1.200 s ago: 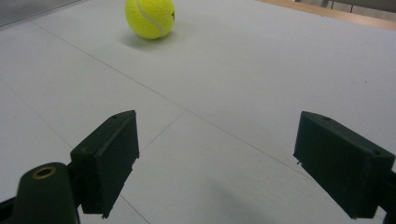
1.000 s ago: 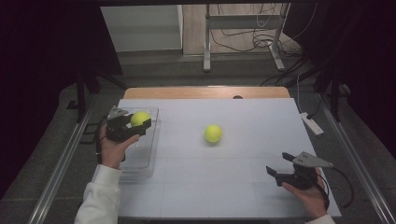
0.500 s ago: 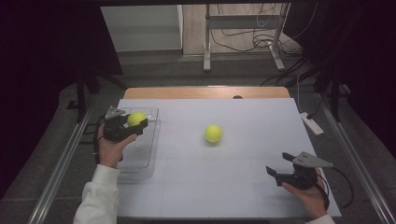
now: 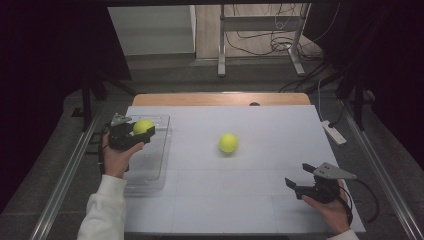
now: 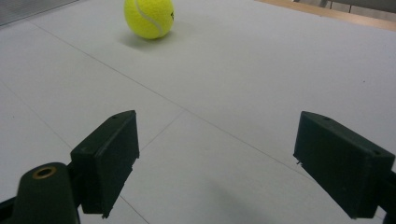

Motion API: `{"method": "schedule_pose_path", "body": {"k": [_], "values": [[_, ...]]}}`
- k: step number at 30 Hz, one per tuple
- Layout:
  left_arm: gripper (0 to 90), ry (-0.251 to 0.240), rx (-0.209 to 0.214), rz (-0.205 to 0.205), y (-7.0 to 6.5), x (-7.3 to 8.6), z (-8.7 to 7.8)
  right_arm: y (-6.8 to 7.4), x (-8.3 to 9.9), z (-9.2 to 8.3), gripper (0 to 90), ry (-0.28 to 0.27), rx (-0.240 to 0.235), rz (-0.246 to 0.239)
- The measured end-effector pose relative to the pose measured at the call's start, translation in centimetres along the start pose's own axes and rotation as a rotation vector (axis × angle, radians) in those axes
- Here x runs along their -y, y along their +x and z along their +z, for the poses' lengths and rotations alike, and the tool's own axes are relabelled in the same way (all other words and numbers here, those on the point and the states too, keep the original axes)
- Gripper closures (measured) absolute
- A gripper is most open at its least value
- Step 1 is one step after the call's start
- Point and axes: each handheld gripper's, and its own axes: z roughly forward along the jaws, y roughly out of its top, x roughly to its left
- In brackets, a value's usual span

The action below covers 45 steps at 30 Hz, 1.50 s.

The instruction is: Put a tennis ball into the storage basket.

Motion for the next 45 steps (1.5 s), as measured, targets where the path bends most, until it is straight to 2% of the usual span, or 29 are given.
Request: {"method": "schedule_pose_path", "body": {"k": [6,19,33,45], "values": [[27.1,0.027,-0.021,-0.008,0.6,-0.1,1.0,-0.1,0.0,0.0,14.5,-0.001,0.005,0.002],[27.0,0.119,-0.065,0.0,1.6,-0.8,3.1,-0.1,0.0,0.1,14.5,0.0,0.0,0.001],[26.9,0.196,-0.057,0.011,1.8,-0.6,4.7,-0.2,0.0,0.1,14.6,0.001,0.0,0.003],[26.9,0.214,-0.068,-0.003,2.2,-0.4,5.1,-0.2,0.1,0.1,14.6,0.001,-0.003,0.006]]}}
